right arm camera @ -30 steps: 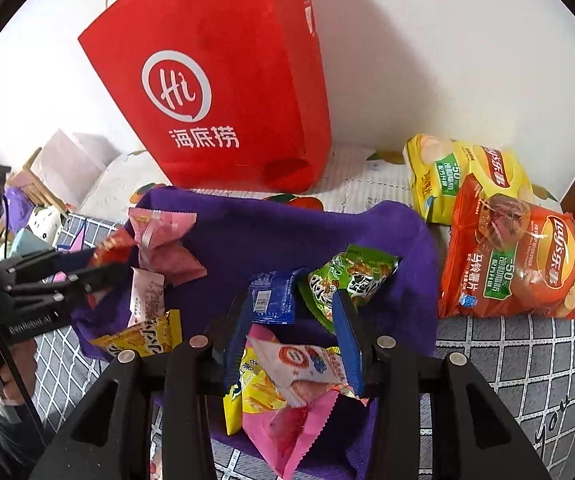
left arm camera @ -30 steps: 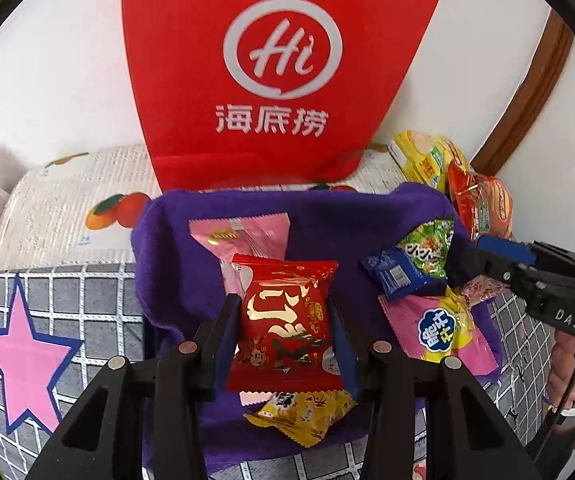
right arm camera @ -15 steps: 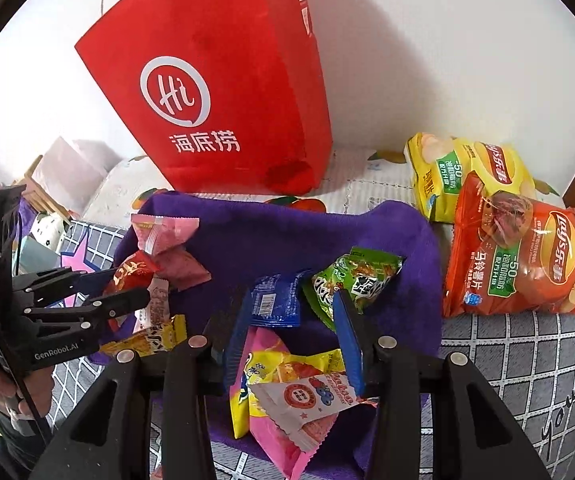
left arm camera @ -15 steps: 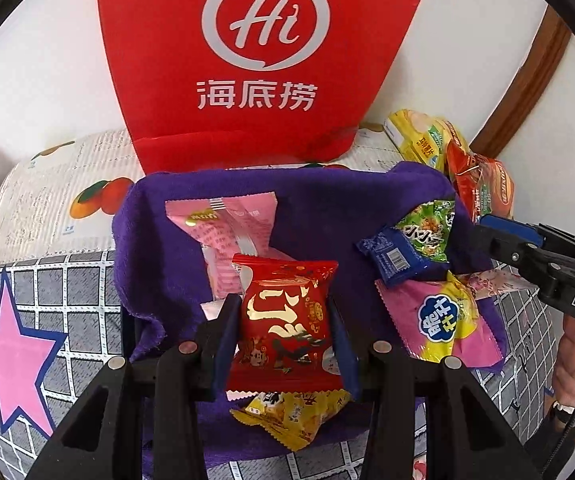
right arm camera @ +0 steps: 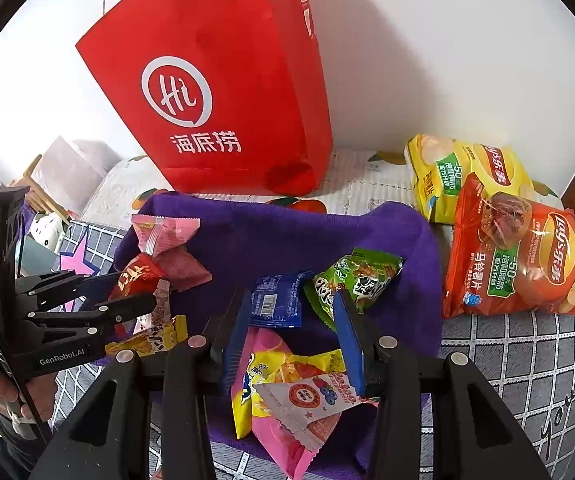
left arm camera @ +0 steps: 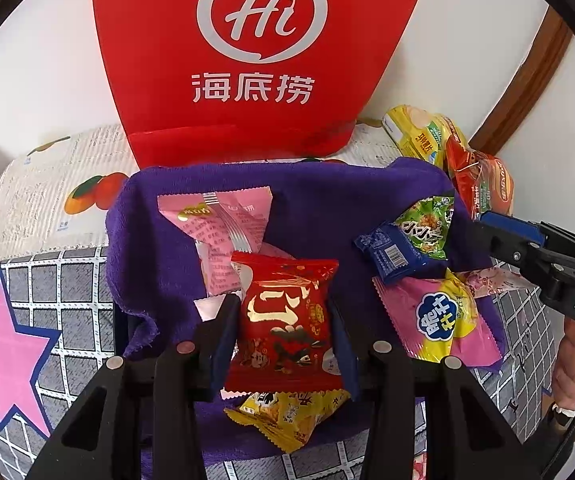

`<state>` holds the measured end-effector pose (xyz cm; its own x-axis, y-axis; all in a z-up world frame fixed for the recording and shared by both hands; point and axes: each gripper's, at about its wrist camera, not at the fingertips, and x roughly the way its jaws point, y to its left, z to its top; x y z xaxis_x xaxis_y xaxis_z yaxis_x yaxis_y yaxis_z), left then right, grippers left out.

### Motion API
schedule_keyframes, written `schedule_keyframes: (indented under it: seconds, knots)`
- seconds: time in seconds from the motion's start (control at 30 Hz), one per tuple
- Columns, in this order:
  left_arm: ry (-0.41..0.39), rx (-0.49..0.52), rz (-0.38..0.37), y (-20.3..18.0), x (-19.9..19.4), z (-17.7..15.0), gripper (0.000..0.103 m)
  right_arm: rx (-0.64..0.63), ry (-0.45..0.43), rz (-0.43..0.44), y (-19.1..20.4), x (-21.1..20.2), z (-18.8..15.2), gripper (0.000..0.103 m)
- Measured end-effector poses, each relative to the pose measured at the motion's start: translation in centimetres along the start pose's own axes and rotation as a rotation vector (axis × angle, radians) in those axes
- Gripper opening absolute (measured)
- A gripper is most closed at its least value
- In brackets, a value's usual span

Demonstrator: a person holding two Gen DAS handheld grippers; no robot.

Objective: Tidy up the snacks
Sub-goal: 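Lower the red packet onto the towel and open the left tool, then move the right tool down to the pink peach candy packet on the bed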

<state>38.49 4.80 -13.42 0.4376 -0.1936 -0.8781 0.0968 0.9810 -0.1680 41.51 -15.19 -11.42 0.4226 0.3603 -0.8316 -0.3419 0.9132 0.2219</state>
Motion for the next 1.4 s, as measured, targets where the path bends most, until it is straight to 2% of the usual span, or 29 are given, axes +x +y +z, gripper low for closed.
schedule_keyframes:
  seconds: [0.53,0.8,1.0,1.33,1.4]
  knots:
    - [-0.028,-0.010,-0.008,0.2,-1.0,0.0,0.045,-0.017,-0.018,0.010,1.0,-0.9,-0.1,0.043]
    - [-0.052,-0.014,-0.011,0.4,-2.0,0.0,0.046,-0.014,-0.068,0.026,2.4,-2.5,0.0,0.043]
    - [-0.075,-0.010,-0.009,0.5,-3.1,0.1,0.046,-0.026,-0.146,-0.029,4.4,-4.7,-0.4,0.043]
    - [-0.101,0.021,-0.024,-0.8,-4.7,-0.3,0.046,0.000,-0.173,-0.110,5.1,-7.9,-5.2,0.043]
    - [-0.112,0.032,-0.031,-1.2,-5.3,-0.4,0.047,0.008,-0.171,-0.103,5.0,-8.5,-6.6,0.043]
